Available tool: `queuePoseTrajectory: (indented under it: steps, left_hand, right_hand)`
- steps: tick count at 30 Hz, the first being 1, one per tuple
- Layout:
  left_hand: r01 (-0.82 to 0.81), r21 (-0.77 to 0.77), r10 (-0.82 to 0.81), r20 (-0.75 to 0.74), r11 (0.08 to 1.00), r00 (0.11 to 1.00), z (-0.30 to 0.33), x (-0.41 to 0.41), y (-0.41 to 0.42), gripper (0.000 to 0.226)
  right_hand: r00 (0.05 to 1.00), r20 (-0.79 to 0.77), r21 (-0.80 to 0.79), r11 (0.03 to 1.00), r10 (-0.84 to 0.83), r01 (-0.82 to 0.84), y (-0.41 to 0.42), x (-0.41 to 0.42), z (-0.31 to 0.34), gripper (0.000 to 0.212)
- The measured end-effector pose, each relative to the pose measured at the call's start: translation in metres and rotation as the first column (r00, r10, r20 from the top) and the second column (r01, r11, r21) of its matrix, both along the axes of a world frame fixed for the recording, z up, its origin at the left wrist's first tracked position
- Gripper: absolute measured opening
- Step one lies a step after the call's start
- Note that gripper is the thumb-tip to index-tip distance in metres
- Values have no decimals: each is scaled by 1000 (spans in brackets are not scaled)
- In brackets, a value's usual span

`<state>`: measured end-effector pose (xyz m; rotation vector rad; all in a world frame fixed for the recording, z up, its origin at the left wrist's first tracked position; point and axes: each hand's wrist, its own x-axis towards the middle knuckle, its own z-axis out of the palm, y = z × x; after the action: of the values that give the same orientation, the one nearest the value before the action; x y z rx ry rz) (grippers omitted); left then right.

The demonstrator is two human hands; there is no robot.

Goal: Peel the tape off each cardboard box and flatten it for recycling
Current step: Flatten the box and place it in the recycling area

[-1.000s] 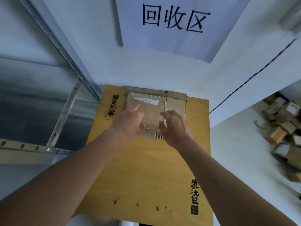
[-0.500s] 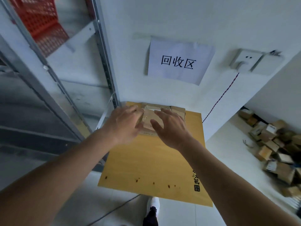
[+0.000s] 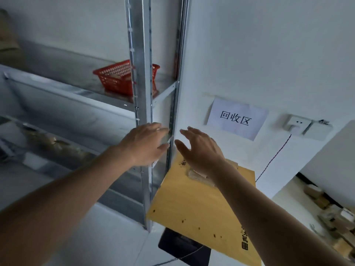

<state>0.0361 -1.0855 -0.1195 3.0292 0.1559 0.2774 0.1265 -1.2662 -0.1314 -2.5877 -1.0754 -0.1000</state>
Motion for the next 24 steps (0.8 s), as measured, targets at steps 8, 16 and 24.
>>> queuePoseTrajectory:
  steps: [8, 16, 24]
  left_hand:
    - [-223, -4, 223, 57, 975, 973, 32, -104, 34, 59]
    - [-400, -49, 403, 96, 915, 910, 49, -203, 106, 64]
    - [-471, -51, 473, 152, 881, 868, 72, -264, 241, 67]
  right_hand:
    - [971, 58, 5, 973, 231, -231, 48, -68, 33, 62]
    - [907, 118, 7, 913, 405, -409, 142, -141, 65, 58]
    - [869, 139, 68, 871, 475, -486, 289, -189, 91, 55]
